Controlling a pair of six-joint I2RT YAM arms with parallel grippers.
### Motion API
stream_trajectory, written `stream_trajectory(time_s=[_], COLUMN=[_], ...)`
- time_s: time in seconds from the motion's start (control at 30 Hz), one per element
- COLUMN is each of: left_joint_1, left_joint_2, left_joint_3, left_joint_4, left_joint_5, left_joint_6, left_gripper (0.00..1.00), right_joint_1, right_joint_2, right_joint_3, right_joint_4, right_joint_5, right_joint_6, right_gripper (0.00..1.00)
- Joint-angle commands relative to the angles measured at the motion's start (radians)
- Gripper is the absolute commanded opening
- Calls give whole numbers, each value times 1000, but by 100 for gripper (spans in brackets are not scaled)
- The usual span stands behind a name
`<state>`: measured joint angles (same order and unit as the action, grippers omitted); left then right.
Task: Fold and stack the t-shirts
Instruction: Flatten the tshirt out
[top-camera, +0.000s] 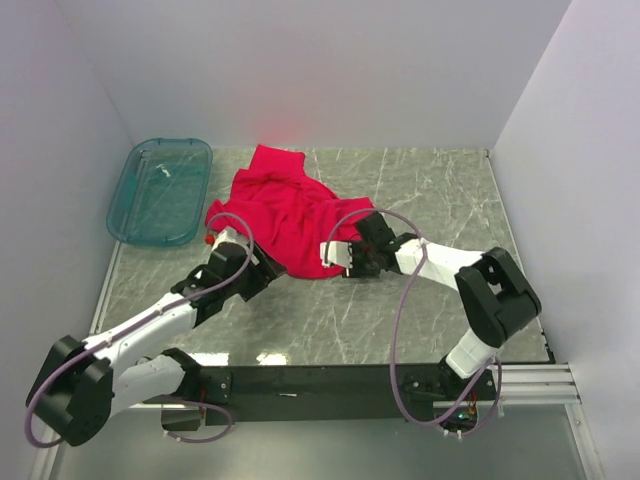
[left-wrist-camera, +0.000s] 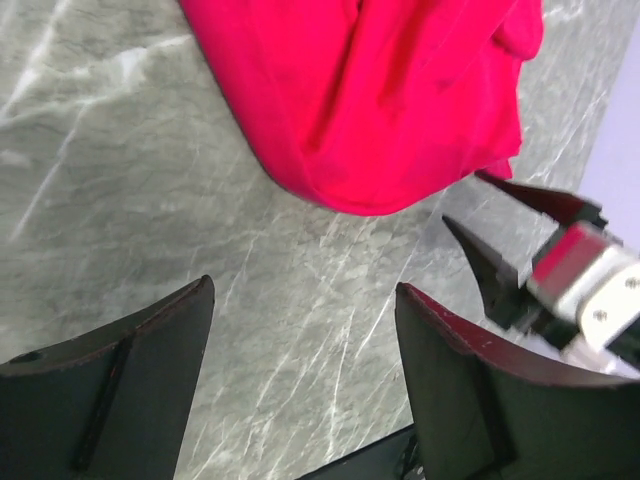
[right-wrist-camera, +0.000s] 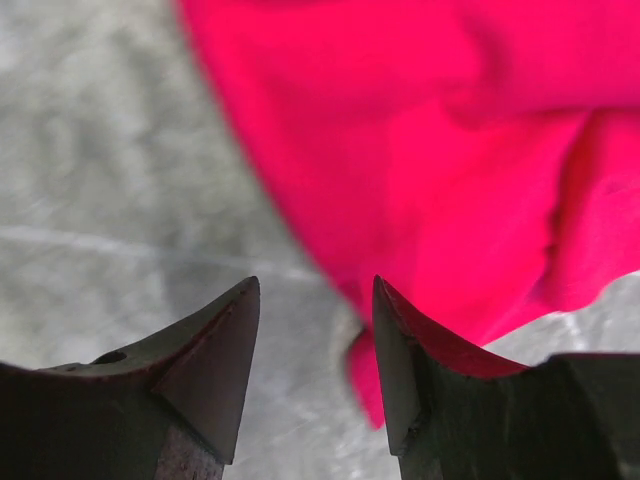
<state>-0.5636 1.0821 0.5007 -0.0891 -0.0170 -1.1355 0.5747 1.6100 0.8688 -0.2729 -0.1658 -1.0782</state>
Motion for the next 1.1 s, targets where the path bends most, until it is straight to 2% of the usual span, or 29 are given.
stream_trajectory(time_s=[0.0,0.17,0.27,0.3,0.4,0.47,0.53,0.57,0.6,0.63,0.67,0.7,0.77,0.8,0.83,0.87,0.9,0.97,1.0,1.07], left_joint_1=[-2,-2,-2,-2,-2,-2,-2,-1,-1,-1,-1,-1,1,1,2,2,2,2,2,2], left_joint_2=[-82,-195,-252,-263,-301,-320,-346,-358,-372,-407,-427,-445,-490,-505,-510,-507,-505,-495,-490,-467], left_joint_3=[-21,-40,-56,-63,-71,-68,-47,-19,-4,12,25,48,64,65,65,62,59,42,38,39], left_joint_4=[-27,-103,-141,-149,-176,-210,-245,-273,-323,-351,-372,-408,-426,-428,-426,-428,-428,-397,-385,-344], left_joint_5=[-63,-95,-110,-113,-127,-144,-165,-194,-208,-225,-241,-265,-281,-281,-276,-271,-258,-238,-229,-212], left_joint_6=[-18,-24,-29,-32,-32,-30,-21,-11,-3,3,9,22,31,39,45,48,49,59,66,77], left_gripper=[79,80,80,80,80,80,80,80,80,81,81,82,83,83,83,83,83,83,83,83], right_joint_1=[-3,-1,-1,-3,-3,-3,8,16,31,122,201,293,454,426,397,317,268,147,46,-37], right_joint_2=[59,131,159,157,119,88,4,-86,-141,-204,-326,-379,-447,-440,-435,-443,-456,-476,-473,-415], right_joint_3=[61,102,114,116,104,99,126,146,165,167,150,94,35,-3,-20,-31,-40,-36,-27,13], right_joint_4=[55,38,38,31,6,-35,-183,-286,-519,-608,-667,-698,-710,-686,-661,-646,-571,-475,-386,-310], right_joint_5=[35,40,41,37,0,-24,-99,-169,-273,-404,-440,-451,-510,-494,-494,-433,-425,-431,-414,-345], right_joint_6=[-19,-16,-2,3,-6,-11,-2,-23,-113,-139,-137,-61,-13,38,56,54,99,176,246,320], right_gripper=[56,51,31,15,0,0,0,0,0,0,0,0,0,18,42,59,69,69,69,69])
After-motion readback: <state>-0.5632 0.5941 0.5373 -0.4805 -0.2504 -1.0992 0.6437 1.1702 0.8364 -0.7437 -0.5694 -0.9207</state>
